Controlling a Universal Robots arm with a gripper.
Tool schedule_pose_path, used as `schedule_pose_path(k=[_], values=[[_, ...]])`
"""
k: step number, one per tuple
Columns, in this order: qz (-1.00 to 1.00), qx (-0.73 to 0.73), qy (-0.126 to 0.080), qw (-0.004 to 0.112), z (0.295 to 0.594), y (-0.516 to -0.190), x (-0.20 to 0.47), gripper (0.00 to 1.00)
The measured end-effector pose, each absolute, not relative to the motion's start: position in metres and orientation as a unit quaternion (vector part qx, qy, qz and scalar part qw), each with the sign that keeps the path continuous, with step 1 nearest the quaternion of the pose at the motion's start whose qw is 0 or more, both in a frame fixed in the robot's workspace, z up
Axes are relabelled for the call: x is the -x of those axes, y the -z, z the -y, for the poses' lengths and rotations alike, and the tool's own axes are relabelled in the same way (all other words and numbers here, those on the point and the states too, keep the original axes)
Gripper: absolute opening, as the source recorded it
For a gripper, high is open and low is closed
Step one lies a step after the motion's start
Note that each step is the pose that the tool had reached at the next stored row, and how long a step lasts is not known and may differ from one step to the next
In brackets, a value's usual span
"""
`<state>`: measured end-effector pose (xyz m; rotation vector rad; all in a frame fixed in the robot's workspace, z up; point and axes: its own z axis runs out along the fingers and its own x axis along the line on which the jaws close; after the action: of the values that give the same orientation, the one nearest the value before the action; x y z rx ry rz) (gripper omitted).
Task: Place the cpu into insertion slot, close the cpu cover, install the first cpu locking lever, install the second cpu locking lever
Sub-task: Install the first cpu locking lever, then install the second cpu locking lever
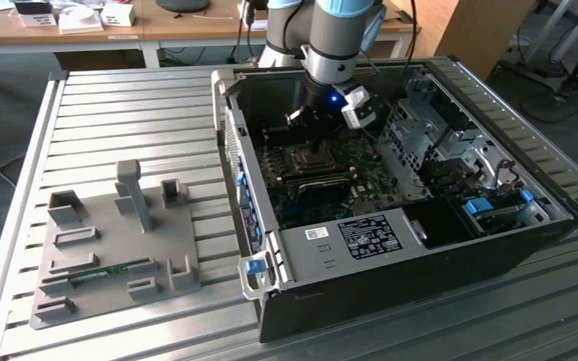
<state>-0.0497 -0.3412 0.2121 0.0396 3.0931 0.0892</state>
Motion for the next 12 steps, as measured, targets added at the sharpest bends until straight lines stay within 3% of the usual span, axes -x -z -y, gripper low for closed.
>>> schedule_pose_path(k=[12], values=[[-0.999,-0.013,-0.03,0.024,0.3413,-0.2204,0.0496,0.11]])
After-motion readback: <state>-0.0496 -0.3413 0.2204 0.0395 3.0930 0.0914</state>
